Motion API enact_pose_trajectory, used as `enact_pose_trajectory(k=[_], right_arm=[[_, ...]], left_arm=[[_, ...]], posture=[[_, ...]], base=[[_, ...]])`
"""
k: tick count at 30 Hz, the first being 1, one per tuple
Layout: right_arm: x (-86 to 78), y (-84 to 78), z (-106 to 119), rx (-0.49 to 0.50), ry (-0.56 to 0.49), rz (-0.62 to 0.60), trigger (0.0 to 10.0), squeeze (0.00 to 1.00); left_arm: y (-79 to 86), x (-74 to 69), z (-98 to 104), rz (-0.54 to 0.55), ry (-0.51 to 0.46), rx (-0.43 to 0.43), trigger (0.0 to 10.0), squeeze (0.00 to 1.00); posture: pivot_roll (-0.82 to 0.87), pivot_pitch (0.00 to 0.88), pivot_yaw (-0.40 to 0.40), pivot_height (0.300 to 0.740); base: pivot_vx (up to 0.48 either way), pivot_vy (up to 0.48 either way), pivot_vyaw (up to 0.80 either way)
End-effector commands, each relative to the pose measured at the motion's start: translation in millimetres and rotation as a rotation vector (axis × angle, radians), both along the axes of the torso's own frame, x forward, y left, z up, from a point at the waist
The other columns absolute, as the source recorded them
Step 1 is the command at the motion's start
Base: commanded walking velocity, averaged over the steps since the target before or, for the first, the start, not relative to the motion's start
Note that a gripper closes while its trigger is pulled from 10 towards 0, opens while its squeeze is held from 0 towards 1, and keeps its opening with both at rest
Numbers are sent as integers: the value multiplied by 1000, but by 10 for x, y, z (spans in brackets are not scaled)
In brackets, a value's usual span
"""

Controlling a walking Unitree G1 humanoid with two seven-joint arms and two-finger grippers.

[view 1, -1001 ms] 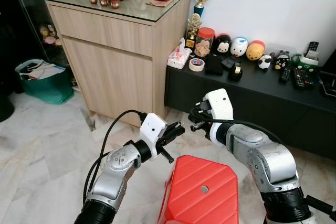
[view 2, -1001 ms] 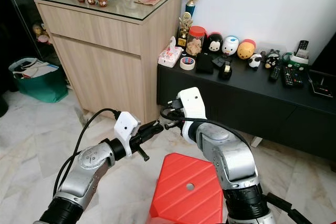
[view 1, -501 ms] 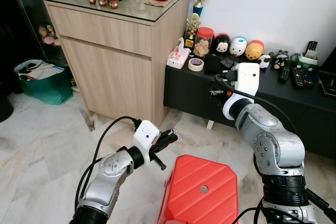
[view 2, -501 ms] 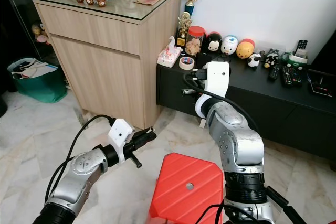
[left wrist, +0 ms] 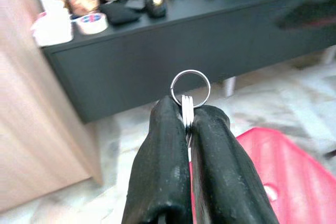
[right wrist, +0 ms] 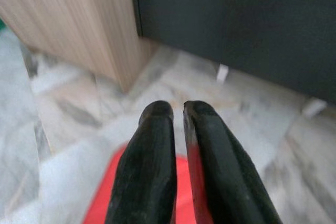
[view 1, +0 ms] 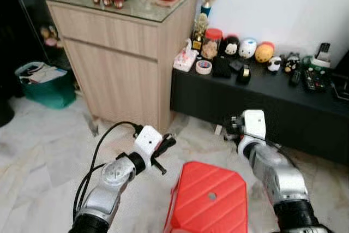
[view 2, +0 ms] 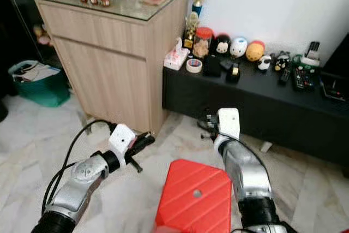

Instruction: Hang keys on a hook

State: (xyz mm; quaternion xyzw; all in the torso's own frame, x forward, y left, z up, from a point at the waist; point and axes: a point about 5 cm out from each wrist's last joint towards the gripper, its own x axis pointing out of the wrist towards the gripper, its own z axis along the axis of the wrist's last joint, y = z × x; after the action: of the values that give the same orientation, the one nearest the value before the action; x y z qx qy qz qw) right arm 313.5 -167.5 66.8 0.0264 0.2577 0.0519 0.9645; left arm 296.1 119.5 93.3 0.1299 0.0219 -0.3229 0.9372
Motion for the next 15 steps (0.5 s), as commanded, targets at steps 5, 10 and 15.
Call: enact_pose_trajectory(k=[5, 10, 15], right_arm=[[-242, -55, -536, -33, 117, 23, 10000, 0], [-519, -62, -938, -92, 236, 46, 10000, 0], [-679, -94, -1106, -104, 283, 7, 10000, 0]], left_arm=[[225, 80, -122, 170, 14, -3, 10000, 0], [571, 82, -412, 446, 121, -56, 10000, 0], [866, -85, -760, 632, 282, -42, 10000, 0]], posture=[[44, 0, -96, 740], [52, 0, -87, 740], [51, 0, -79, 740]], base=[[0, 0, 0], [0, 0, 0], [0, 0, 0]])
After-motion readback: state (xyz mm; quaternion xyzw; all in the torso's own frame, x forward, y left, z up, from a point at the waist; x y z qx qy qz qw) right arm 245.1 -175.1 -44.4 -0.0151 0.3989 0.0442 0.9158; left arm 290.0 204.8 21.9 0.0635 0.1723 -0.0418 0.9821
